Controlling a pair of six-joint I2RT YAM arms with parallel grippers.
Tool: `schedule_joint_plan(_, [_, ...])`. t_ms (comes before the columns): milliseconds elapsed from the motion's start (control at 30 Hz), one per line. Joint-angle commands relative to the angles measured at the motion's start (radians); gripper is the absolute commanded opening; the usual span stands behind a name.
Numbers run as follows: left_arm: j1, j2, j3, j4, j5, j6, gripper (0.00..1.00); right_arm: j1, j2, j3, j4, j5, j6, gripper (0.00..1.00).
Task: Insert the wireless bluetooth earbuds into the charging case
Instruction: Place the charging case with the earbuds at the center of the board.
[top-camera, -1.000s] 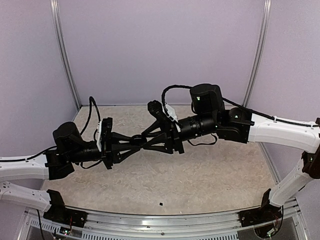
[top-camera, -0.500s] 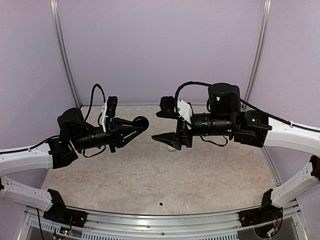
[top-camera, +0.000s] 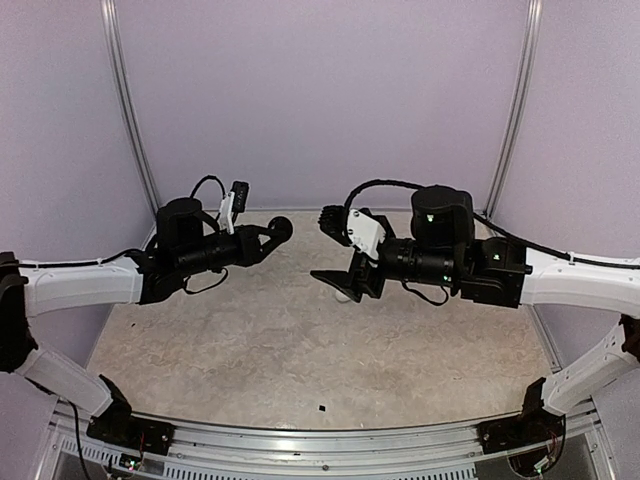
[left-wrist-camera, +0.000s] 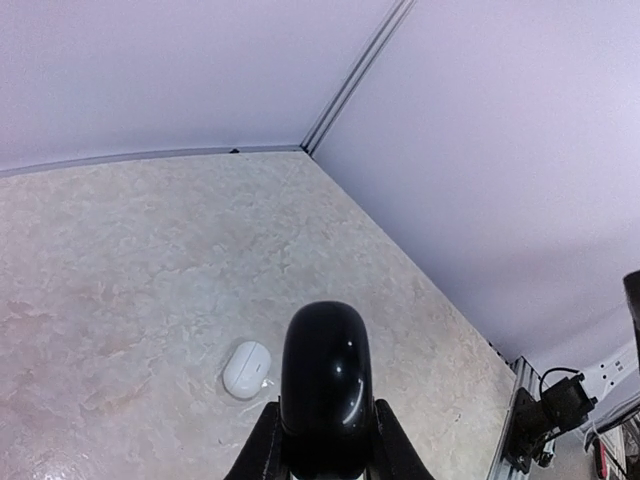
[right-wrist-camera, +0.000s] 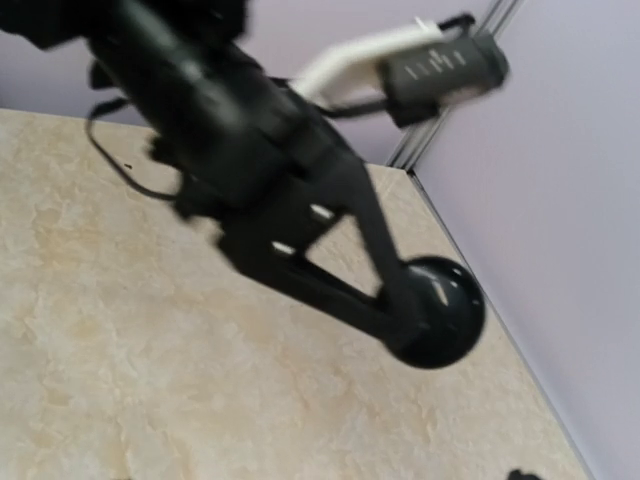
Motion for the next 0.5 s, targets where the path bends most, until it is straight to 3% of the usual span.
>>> schedule_joint_plan(0, [0.028,0.146,0.119,-0.090,-0.035,-0.028,0.00,-0.009,-0.031,-0.021,0.046,0.019,0.037,0.80])
schedule_joint_plan(267, [0.066,0.481,0.298,-0.149,0.043,-0.076,0.00,-0.014,-0.054,-0.061,0.060,-0.005,0.066,0.82])
schedule_joint_plan(467, [0.071,0.632,0.384,-0.176,0.087,-0.117,0.00,-0.018,-0.076,-0.078,0.056,0.001,0.073,0.83])
